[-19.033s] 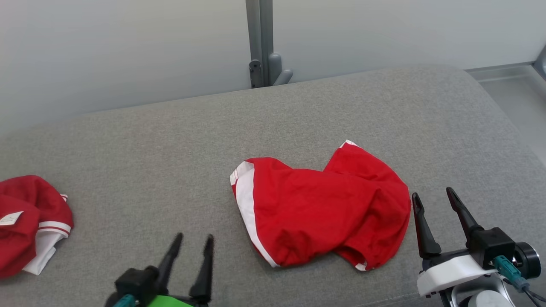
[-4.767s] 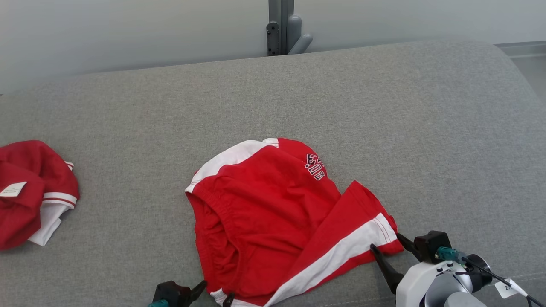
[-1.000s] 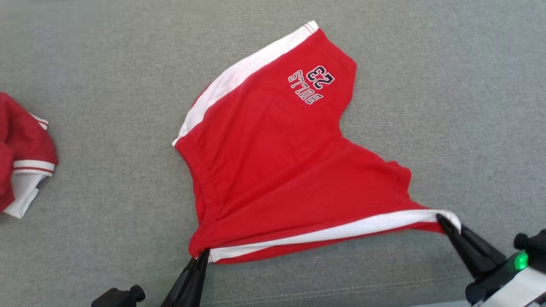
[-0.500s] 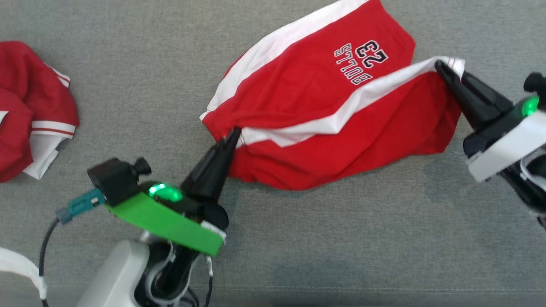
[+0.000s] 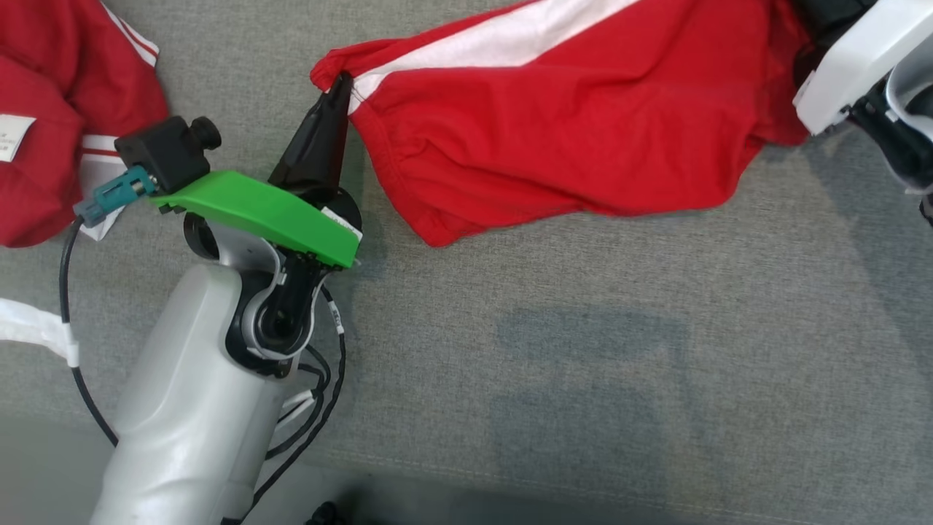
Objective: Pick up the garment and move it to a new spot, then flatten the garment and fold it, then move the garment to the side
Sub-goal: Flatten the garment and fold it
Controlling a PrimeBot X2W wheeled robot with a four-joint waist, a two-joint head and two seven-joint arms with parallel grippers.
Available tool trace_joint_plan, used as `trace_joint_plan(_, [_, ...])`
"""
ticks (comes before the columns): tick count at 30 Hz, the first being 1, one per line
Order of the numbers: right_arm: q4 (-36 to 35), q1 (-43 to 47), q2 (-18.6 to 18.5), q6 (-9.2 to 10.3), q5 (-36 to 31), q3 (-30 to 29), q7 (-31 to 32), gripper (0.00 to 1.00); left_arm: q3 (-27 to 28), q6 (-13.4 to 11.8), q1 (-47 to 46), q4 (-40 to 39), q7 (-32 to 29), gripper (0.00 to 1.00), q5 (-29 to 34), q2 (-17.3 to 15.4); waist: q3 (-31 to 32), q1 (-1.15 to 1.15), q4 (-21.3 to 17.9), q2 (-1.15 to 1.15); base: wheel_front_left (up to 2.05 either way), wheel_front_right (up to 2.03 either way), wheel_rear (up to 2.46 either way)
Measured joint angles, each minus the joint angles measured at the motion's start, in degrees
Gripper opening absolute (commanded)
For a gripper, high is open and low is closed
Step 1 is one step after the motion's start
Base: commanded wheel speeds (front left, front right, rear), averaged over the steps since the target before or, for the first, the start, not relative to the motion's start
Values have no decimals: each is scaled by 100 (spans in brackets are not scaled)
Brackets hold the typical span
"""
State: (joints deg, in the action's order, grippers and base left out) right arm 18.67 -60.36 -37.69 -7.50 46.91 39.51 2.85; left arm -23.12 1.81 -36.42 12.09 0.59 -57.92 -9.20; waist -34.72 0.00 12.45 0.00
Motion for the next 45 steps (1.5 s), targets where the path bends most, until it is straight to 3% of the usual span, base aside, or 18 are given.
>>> trace_joint_plan(11, [745,-605,-65,0,388,470,-299,0,-156,215,-310,497,0,0,23,103,-69,0,51,0,0,0,0])
trace_joint_plan(20, [1184,-850,-83,0,546,875,-211,0,-332,167,-428,580,-318,0,62,75,2,0,4,0,0,0,0])
trace_joint_plan(21, [1227,-860,-62,0,569,929,-171,13,-349,145,-428,594,-363,0,62,69,13,0,-7,0,0,0,0])
trace_joint_plan(22, [1256,-874,-41,0,588,982,-143,34,-360,115,-428,611,-379,0,62,62,23,0,-18,0,0,0,0])
trace_joint_plan(23, [1294,-896,-23,0,580,1031,-153,94,-371,112,-427,631,-405,0,67,41,34,0,-28,0,0,0,0])
trace_joint_plan(25, [1381,-943,25,0,578,1069,-202,100,-375,66,-421,659,-405,21,85,8,62,0,-51,0,0,0,0])
trace_joint_plan(26, [1418,-957,52,0,583,1092,-203,100,-369,62,-415,666,-404,46,89,-14,80,0,-65,0,0,0,0])
trace_joint_plan(27, [1436,-962,70,0,597,1120,-209,100,-355,51,-408,669,-403,86,89,-30,101,0,-81,0,0,0,0])
trace_joint_plan(28, [1435,-963,85,0,631,1146,-211,100,-341,40,-402,665,-402,100,88,-42,126,0,-98,0,0,0,0])
trace_joint_plan(31, [1327,-959,24,0,813,1194,-199,100,-326,-8,-324,592,-401,100,88,-100,228,0,-149,0,0,0,0])
trace_joint_plan(37, [912,-746,-464,0,1317,1237,92,100,-375,-153,74,194,-237,100,309,-367,508,0,-260,0,0,0,0])
trace_joint_plan(45, [886,-429,-818,1,1555,1061,381,100,-566,-665,773,-461,474,100,1252,-753,852,0,-376,0,0,0,0])
